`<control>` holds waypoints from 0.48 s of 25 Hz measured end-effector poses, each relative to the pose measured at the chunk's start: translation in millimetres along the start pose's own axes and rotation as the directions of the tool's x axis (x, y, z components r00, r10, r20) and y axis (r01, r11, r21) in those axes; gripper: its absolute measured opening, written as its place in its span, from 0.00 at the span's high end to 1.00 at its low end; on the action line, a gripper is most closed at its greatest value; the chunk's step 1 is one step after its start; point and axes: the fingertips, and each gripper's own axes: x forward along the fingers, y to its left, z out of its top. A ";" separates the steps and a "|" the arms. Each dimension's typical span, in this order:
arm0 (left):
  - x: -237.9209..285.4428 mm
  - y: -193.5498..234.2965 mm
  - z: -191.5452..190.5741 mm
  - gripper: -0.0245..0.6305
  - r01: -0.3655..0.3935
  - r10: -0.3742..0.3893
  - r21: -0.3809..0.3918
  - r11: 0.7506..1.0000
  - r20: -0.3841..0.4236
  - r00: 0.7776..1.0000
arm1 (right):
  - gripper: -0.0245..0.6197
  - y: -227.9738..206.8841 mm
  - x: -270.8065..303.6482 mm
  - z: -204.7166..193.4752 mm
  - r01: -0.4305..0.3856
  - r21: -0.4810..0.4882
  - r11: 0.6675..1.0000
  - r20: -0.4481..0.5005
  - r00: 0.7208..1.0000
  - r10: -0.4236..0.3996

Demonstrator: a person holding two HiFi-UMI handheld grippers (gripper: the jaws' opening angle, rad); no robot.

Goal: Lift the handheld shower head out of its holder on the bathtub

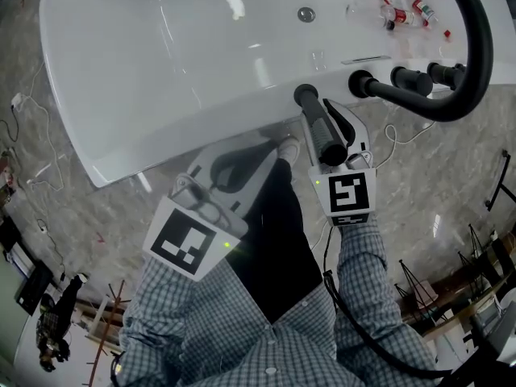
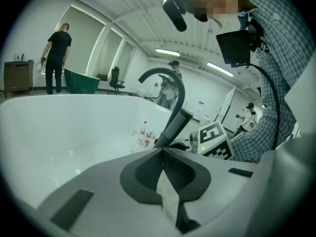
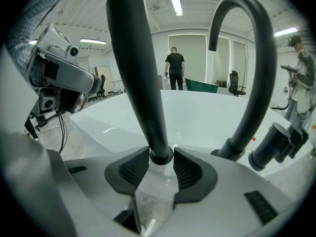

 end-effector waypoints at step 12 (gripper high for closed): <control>-15.6 16.5 -4.6 0.96 -0.055 0.057 -0.053 0.997 0.019 0.998 | 0.76 0.4 17.2 12.3 0.034 0.056 0.998 0.026 0.999 -0.036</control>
